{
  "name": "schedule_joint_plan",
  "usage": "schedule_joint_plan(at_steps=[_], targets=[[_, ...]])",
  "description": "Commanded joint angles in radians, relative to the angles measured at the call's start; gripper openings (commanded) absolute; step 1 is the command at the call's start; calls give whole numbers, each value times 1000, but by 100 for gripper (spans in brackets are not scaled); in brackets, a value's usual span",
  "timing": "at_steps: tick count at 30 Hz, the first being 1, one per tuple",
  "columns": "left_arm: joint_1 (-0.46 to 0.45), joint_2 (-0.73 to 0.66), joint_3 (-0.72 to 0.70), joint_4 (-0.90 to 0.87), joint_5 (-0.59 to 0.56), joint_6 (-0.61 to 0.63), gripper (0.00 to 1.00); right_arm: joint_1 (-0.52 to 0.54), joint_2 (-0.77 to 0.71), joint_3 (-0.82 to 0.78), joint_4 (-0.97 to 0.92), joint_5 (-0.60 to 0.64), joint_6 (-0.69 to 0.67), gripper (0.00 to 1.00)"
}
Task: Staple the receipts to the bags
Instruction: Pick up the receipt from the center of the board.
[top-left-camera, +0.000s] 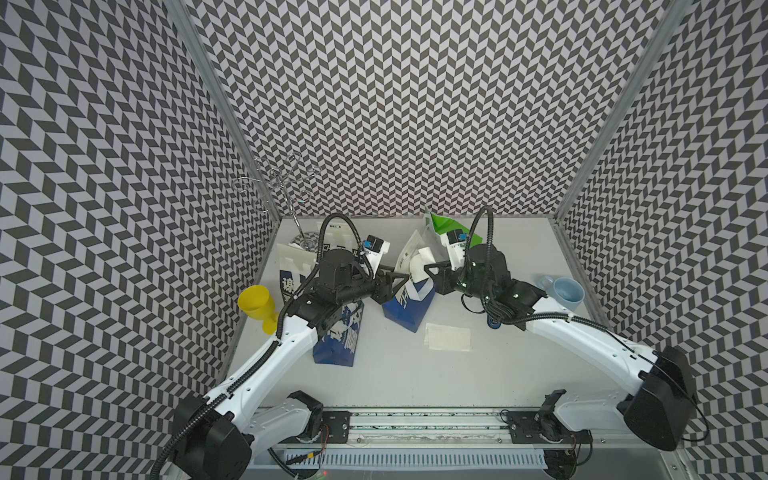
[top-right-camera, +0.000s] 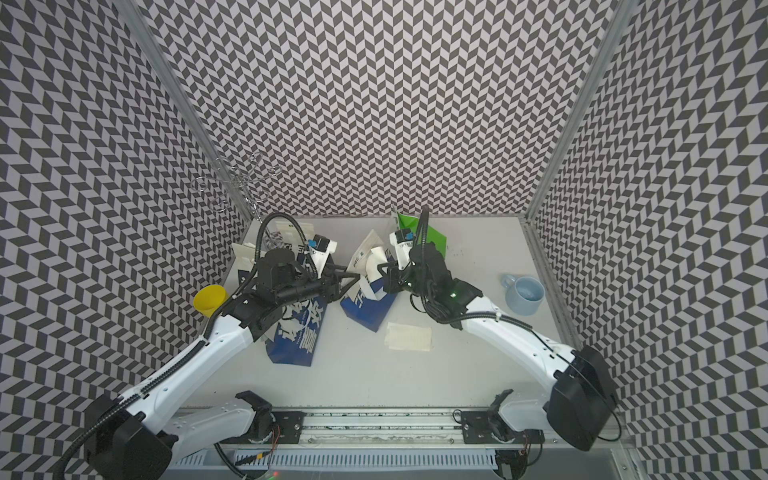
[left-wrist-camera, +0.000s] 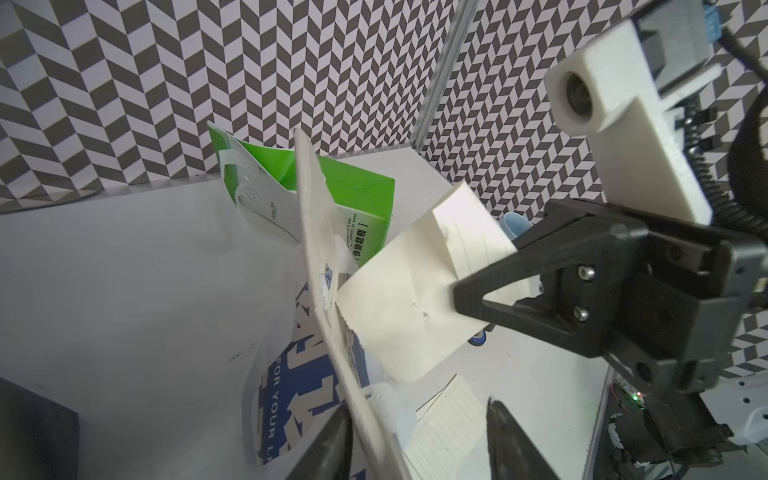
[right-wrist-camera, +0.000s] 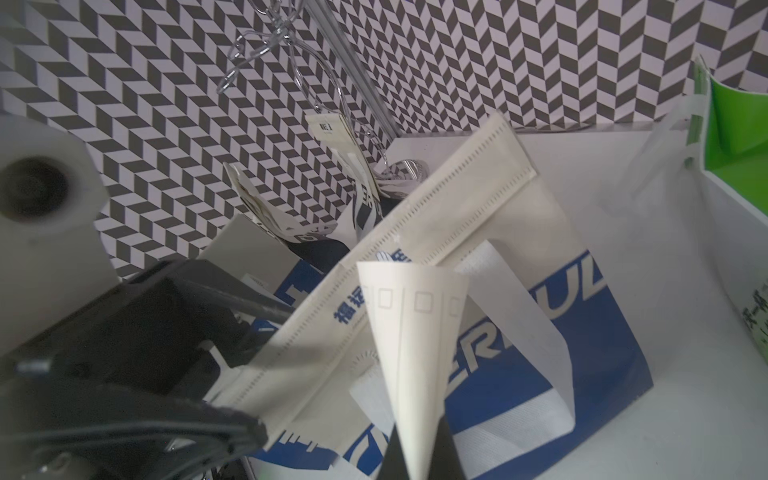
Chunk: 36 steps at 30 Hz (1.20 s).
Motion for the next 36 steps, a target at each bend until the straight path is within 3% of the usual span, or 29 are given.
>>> schedule_joint_plan(at_steps=[1, 10, 18, 28, 36], targets=[[0, -8, 47, 40, 15, 18, 54, 0, 44, 33, 66, -67, 17, 5], [4, -110, 104, 60, -132, 51, 58, 4, 39, 34, 27, -49, -35, 5], [0, 39, 171, 92, 44, -51, 61, 7, -1, 19, 38, -63, -54, 5], [0, 119, 163, 154, 101, -56, 62, 7, -19, 15, 54, -90, -60, 5], [-21, 143, 135, 177, 140, -73, 54, 7, -17, 19, 59, -80, -61, 5]])
